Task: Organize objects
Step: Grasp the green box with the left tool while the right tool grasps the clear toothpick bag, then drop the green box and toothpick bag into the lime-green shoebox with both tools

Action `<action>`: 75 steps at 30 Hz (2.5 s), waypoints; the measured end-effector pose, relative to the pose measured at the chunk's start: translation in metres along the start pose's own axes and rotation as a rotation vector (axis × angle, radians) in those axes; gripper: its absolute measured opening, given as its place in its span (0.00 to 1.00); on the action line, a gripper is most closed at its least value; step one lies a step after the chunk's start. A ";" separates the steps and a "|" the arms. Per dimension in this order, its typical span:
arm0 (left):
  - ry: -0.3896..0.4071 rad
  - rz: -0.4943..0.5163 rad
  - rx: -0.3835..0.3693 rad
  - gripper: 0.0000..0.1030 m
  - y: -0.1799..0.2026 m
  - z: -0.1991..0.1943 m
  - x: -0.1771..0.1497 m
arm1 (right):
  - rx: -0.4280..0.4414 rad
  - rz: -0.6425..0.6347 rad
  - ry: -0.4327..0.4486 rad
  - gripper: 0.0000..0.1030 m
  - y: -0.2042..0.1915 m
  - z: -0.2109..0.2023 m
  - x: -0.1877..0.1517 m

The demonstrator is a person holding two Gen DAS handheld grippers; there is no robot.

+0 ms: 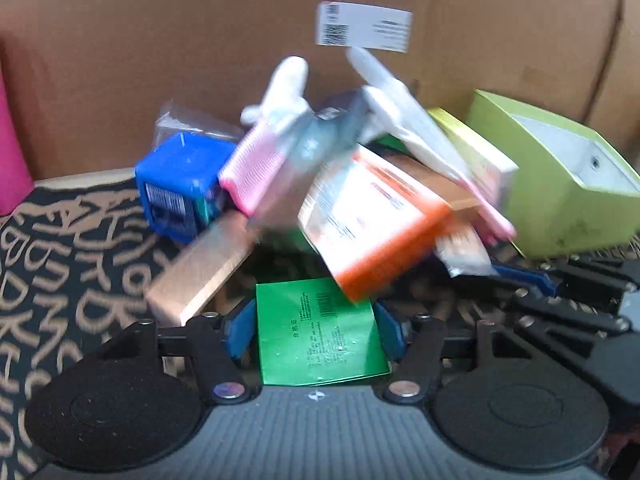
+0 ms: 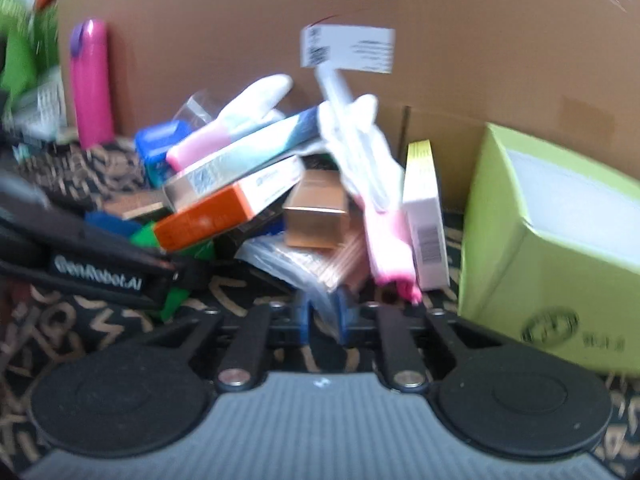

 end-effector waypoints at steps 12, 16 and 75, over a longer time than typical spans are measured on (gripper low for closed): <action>0.046 0.058 0.017 0.79 0.025 -0.087 -0.075 | 0.003 0.020 0.000 0.78 -0.020 -0.107 -0.058; 0.023 0.037 -0.001 0.79 0.019 -0.091 -0.077 | 0.002 0.122 0.021 0.83 -0.013 -0.104 -0.042; 0.307 0.098 -0.140 0.91 0.187 -0.005 0.138 | -0.363 0.032 0.115 1.00 0.206 -0.070 0.038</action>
Point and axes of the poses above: each gripper's, at about its wrist camera, not at the fingertips, and z roughly the way its jaws point, y to its right, x to its top, the point moved 8 cm from there along z, roughly the way its jaws point, and after that the axes turned 3 degrees about -z, right-handed, at the moved point
